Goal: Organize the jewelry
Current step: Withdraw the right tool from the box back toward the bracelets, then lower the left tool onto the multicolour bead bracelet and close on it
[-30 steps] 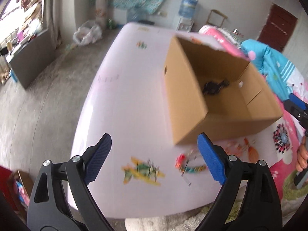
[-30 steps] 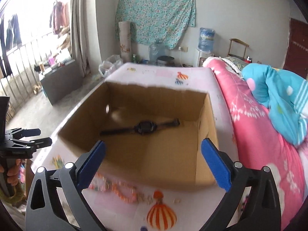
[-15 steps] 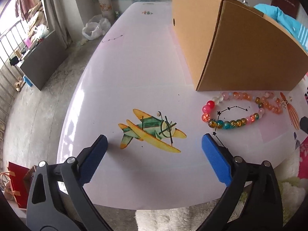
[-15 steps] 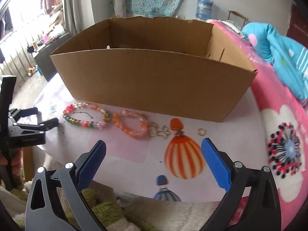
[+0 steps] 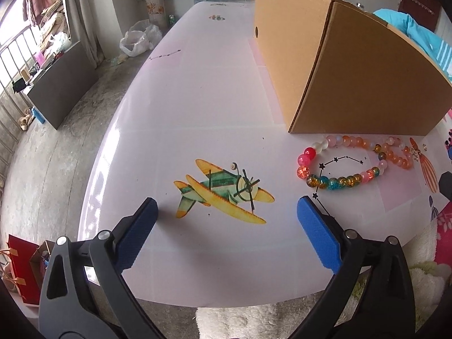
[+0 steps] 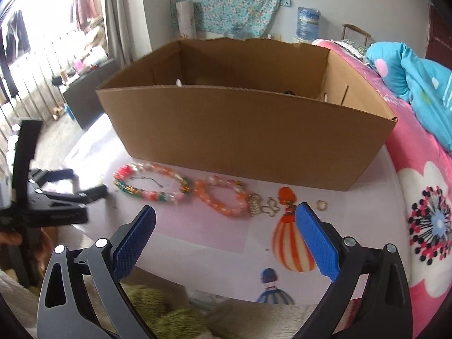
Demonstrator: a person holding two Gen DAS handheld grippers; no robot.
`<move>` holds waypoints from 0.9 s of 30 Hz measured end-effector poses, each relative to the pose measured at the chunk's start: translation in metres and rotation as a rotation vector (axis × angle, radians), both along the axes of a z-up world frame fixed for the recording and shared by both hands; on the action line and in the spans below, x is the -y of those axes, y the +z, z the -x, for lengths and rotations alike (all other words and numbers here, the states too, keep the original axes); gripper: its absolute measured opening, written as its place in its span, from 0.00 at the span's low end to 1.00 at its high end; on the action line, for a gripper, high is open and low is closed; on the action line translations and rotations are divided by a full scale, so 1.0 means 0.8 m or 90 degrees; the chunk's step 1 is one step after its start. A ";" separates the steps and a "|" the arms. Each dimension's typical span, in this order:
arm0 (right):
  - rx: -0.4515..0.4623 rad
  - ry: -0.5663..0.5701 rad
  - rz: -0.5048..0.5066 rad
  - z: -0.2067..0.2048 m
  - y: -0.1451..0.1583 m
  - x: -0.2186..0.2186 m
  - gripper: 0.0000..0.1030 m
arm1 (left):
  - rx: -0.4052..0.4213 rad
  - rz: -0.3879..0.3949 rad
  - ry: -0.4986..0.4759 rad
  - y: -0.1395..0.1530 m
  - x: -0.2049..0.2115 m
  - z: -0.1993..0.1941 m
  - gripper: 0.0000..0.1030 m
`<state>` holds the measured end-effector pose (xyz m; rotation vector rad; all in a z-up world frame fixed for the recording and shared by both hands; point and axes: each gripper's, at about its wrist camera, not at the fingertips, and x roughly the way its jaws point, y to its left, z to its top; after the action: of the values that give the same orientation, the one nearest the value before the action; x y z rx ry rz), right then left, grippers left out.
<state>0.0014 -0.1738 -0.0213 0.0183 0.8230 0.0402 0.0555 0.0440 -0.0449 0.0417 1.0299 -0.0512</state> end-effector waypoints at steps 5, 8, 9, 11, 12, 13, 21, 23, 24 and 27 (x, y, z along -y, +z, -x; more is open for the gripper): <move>-0.012 0.029 -0.077 -0.003 0.000 -0.008 0.93 | 0.009 -0.001 0.002 -0.001 -0.001 0.004 0.93; -0.026 0.055 -0.100 -0.009 -0.002 -0.015 0.93 | 0.007 0.002 -0.011 0.000 -0.002 0.003 0.93; -0.026 0.065 -0.108 -0.010 -0.002 -0.016 0.93 | 0.006 0.003 -0.020 0.000 -0.003 0.003 0.93; -0.025 0.076 -0.124 -0.011 -0.002 -0.020 0.89 | 0.005 -0.005 -0.032 0.002 -0.003 0.002 0.93; -0.027 0.079 -0.134 -0.012 -0.002 -0.021 0.87 | 0.008 -0.009 -0.034 0.003 -0.003 0.003 0.93; -0.029 0.080 -0.138 -0.014 -0.002 -0.022 0.84 | 0.018 -0.005 -0.039 0.007 -0.003 0.004 0.93; -0.045 0.068 -0.156 -0.021 -0.009 -0.020 0.66 | 0.057 0.073 -0.072 0.029 0.011 -0.010 0.67; -0.046 0.069 -0.154 -0.022 -0.009 -0.019 0.62 | 0.047 0.077 -0.082 0.026 0.020 -0.018 0.53; -0.046 0.068 -0.153 -0.022 -0.009 -0.019 0.61 | 0.045 0.075 -0.091 0.024 0.025 -0.021 0.51; -0.047 0.067 -0.147 -0.021 -0.009 -0.019 0.55 | 0.043 0.056 -0.110 0.021 0.040 -0.024 0.45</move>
<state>0.0183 -0.1586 -0.0285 0.1959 0.8898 0.2345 0.0750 0.0122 -0.0278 0.0519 0.9535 -0.2514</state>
